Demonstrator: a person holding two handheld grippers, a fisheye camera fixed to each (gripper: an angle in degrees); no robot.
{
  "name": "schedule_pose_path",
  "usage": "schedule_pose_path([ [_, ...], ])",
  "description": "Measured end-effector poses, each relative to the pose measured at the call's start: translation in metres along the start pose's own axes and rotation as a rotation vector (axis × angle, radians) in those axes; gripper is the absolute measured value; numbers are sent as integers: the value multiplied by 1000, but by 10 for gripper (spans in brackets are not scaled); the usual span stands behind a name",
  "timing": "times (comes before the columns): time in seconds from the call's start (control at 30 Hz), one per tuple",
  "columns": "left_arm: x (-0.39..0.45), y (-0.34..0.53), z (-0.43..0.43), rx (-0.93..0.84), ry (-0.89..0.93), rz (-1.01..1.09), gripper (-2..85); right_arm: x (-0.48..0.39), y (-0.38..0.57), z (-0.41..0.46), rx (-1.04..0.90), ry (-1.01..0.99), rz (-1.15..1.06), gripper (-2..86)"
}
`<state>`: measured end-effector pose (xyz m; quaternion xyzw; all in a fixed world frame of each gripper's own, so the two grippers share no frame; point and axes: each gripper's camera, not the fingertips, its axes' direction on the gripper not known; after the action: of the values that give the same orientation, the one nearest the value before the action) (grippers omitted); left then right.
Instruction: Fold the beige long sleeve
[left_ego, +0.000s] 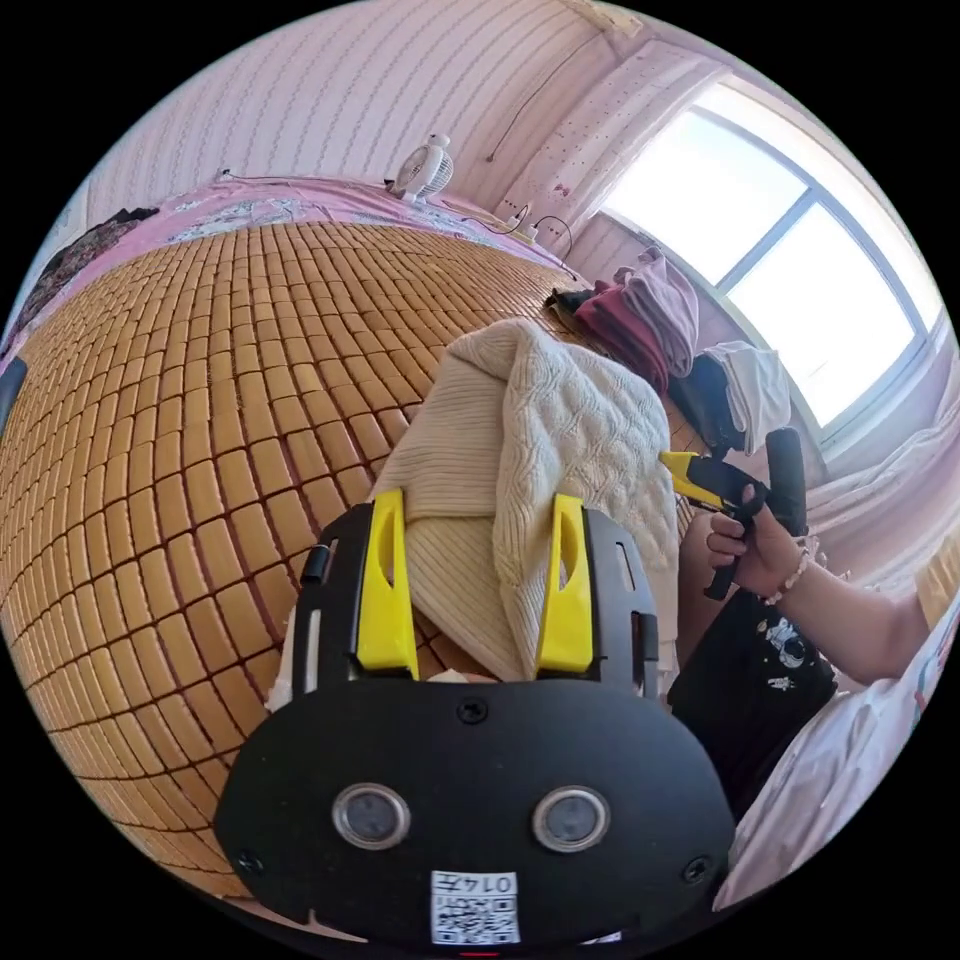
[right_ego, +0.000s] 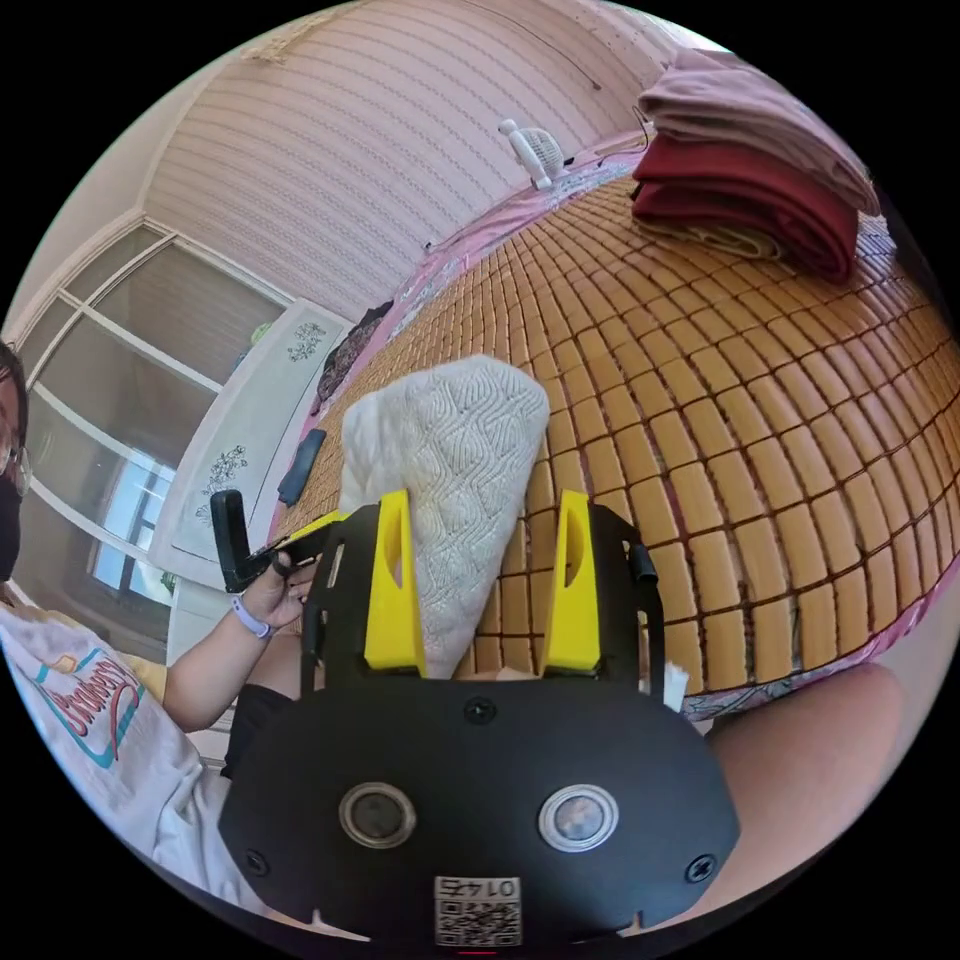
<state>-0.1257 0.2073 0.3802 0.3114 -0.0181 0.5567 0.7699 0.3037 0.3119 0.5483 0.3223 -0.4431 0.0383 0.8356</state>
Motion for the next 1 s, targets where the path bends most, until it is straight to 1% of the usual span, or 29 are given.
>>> schedule_pose_path([
  [0.03,2,-1,1,-18,-19,4,179,0,2,10,-36,-23,4,172],
  [0.07,6,-3,0,-46,-40,3,160,-4,6,9,5,-19,-20,160],
  [0.1,6,-4,-1,-73,-17,-28,143,-6,7,10,-4,-37,-34,154],
  [0.13,5,-4,-1,-92,16,-47,135,-5,8,16,-41,-81,-16,144],
  [0.17,1,-4,1,-129,82,-100,120,-3,10,15,-35,-106,-1,137],
  [0.23,-5,-1,1,-160,170,-122,104,-3,11,12,-43,-113,-26,128],
  [0.27,-12,1,1,-178,243,-154,97,-1,11,10,-65,-136,-19,119],
  [0.3,-17,5,1,-174,305,-185,91,0,11,10,-79,-155,-9,115],
  [0.37,-18,12,-2,-151,358,-205,86,4,11,5,-124,-228,3,103],
  [0.47,-5,21,-14,-107,365,-172,80,-5,15,-7,-143,-284,-38,95],
  [0.57,10,25,-23,-70,443,-188,77,-13,21,-22,-121,-388,-82,91],
  [0.7,36,14,-37,-35,473,-134,75,-24,19,-50,-63,-420,-165,87],
  [0.83,63,-13,-50,34,536,-59,75,-27,-2,-109,74,-486,-237,84],
  [0.93,98,-54,-53,84,585,64,75,-30,-35,-164,156,-455,-324,84],
  [1.0,126,-101,-48,129,625,171,76,-30,-66,-198,189,-421,-380,84],
])
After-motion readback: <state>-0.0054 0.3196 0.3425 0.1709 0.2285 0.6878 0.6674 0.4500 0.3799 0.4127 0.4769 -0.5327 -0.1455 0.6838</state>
